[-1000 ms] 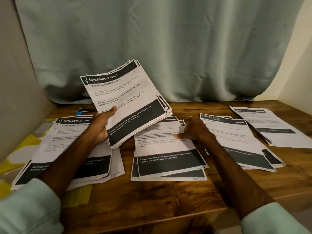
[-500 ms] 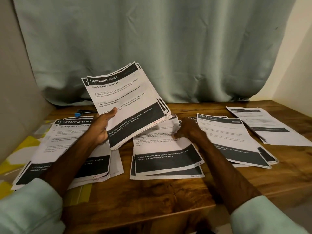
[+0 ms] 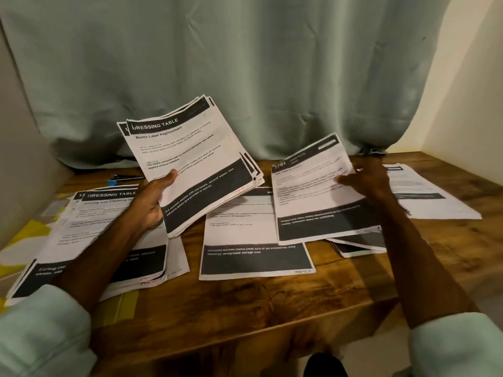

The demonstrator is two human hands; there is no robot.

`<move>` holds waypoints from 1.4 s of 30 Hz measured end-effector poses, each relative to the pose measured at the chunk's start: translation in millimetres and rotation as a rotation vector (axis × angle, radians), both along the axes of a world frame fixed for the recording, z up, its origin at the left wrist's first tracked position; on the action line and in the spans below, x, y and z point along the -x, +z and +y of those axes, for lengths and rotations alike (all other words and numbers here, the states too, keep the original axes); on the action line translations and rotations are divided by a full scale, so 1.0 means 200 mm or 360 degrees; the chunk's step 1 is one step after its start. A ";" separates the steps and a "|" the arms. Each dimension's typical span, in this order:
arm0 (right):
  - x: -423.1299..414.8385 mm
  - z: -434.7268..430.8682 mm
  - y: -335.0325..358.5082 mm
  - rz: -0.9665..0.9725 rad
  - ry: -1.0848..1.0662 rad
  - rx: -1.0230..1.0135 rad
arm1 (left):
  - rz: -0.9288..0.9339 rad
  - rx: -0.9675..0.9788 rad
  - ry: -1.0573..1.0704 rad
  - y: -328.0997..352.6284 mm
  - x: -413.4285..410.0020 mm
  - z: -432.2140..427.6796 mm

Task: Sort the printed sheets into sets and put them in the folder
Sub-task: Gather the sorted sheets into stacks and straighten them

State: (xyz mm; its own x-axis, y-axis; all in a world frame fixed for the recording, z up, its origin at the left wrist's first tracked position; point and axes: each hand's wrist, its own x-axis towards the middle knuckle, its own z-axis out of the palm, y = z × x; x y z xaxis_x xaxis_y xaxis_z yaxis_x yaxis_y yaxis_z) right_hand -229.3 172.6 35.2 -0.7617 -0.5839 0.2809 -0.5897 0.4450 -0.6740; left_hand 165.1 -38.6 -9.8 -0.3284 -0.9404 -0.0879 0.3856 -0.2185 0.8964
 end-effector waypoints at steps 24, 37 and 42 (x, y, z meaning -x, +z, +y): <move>0.09 0.03 -0.33 0.0411 -0.0306 -0.0222 | -0.0024 0.0067 0.0011 -0.03 -0.02 -0.03; -0.45 -0.31 -0.24 0.0085 0.0546 -0.0330 | 0.0083 -0.0040 0.0029 -0.01 -0.07 -0.07; -0.48 -0.40 -0.22 0.0058 0.0510 -0.0537 | 0.0091 -0.0056 0.0060 -0.03 -0.08 -0.11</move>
State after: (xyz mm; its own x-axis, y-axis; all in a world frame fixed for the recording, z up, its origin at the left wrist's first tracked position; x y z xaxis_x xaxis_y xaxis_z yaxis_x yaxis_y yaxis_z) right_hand -132.9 93.2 -8.9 -0.5213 -0.8514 0.0584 -0.7537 0.4273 -0.4993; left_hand 181.8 -60.1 -15.1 -0.2985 -0.9488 -0.1036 0.4442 -0.2342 0.8648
